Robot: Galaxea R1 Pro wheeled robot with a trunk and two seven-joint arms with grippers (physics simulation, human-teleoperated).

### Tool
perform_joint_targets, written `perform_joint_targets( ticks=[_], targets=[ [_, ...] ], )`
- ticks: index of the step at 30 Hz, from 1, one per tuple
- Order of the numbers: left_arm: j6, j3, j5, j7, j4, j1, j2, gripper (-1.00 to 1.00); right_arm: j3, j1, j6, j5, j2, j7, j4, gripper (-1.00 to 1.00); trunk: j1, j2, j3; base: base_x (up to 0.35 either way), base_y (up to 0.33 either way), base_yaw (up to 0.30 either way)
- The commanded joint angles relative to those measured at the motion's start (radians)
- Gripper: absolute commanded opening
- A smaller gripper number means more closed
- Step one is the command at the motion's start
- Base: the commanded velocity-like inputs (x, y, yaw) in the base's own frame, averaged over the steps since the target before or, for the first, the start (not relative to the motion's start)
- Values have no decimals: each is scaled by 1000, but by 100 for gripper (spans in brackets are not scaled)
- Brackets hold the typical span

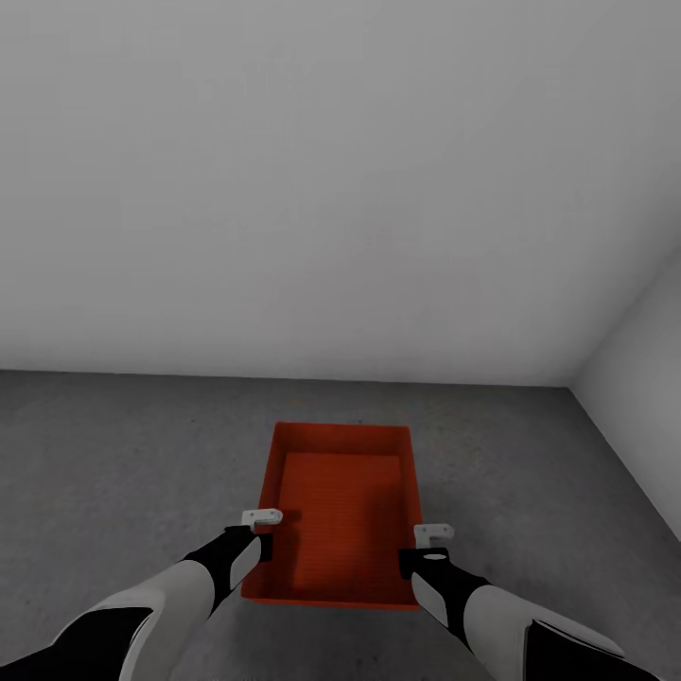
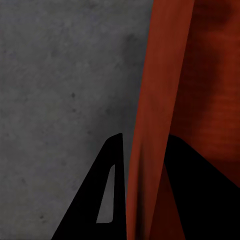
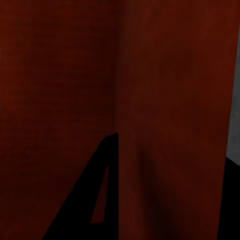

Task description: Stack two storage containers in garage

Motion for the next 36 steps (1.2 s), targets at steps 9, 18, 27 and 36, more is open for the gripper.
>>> perform_joint_targets(
  ticks=[9, 18, 27, 36],
  targets=[
    [18, -15, 32, 5, 1, 1, -1, -100, -1, -1, 3, 16, -1, -23, 18, -100, 0, 0, -1, 0, 0, 0],
    [18, -15, 32, 5, 1, 1, -1, -100, -1, -1, 3, 16, -1, -23, 18, -100, 0, 0, -1, 0, 0, 0],
    [18, -15, 32, 4, 1, 1, -1, -100, -1, -1, 3, 16, -1, -23, 18, -100, 0, 0, -1, 0, 0, 0],
    [18, -14, 34, 6, 1, 1, -1, -100, -1, -1, 3, 16, -2, -23, 18, -100, 0, 0, -1, 0, 0, 0]
  ],
)
